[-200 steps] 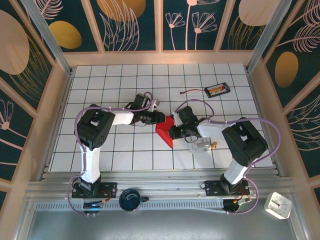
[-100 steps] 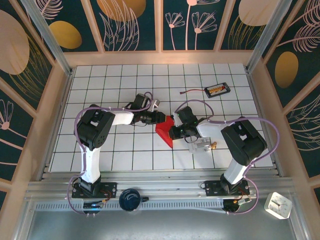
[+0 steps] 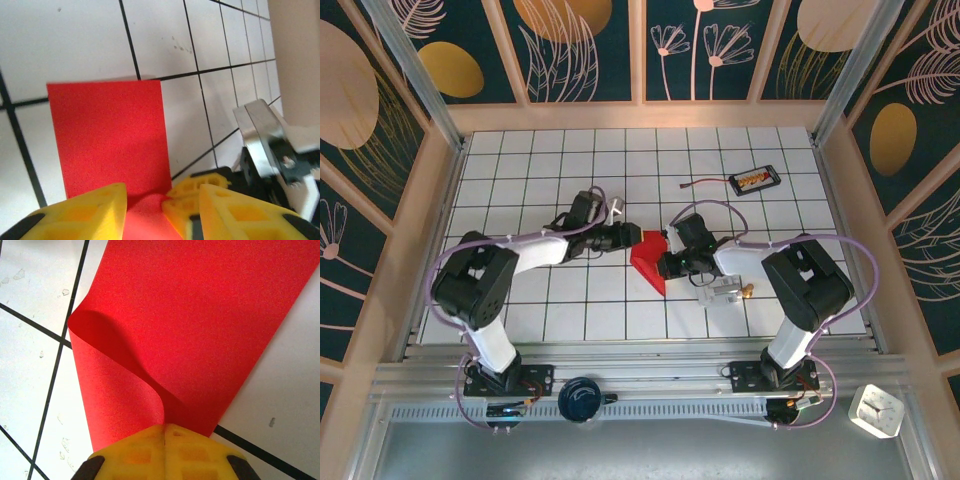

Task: Fold a paper plane with a square sheet of paper (pick it up from the middle)
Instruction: Third fold the triangle at the center of the table.

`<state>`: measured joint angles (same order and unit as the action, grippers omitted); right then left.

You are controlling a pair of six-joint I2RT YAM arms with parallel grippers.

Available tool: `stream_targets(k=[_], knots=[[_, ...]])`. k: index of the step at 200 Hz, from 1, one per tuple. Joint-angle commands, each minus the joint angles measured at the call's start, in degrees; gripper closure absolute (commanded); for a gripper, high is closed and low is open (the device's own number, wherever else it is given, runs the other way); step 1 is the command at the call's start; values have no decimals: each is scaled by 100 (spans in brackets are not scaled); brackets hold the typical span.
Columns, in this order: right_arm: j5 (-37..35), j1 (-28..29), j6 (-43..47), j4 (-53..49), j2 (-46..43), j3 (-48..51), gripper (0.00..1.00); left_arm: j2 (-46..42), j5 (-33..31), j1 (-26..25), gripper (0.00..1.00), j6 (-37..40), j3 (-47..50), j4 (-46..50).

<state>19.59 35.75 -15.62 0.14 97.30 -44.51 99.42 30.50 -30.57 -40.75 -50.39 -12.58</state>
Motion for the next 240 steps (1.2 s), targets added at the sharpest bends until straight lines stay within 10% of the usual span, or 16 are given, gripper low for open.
stream_targets(k=[1, 55, 240], knots=[[-158, -16, -95, -165, 148, 186, 100, -244, -72, -167, 69, -306, 363, -192], [-167, -22, -82, -165, 143, 188, 100, 249, 154, -533, 87, -310, -60, -87], [-219, 11, -152, -154, 148, 241, 100, 847, -302, -601, 86, 739, -330, 1199]])
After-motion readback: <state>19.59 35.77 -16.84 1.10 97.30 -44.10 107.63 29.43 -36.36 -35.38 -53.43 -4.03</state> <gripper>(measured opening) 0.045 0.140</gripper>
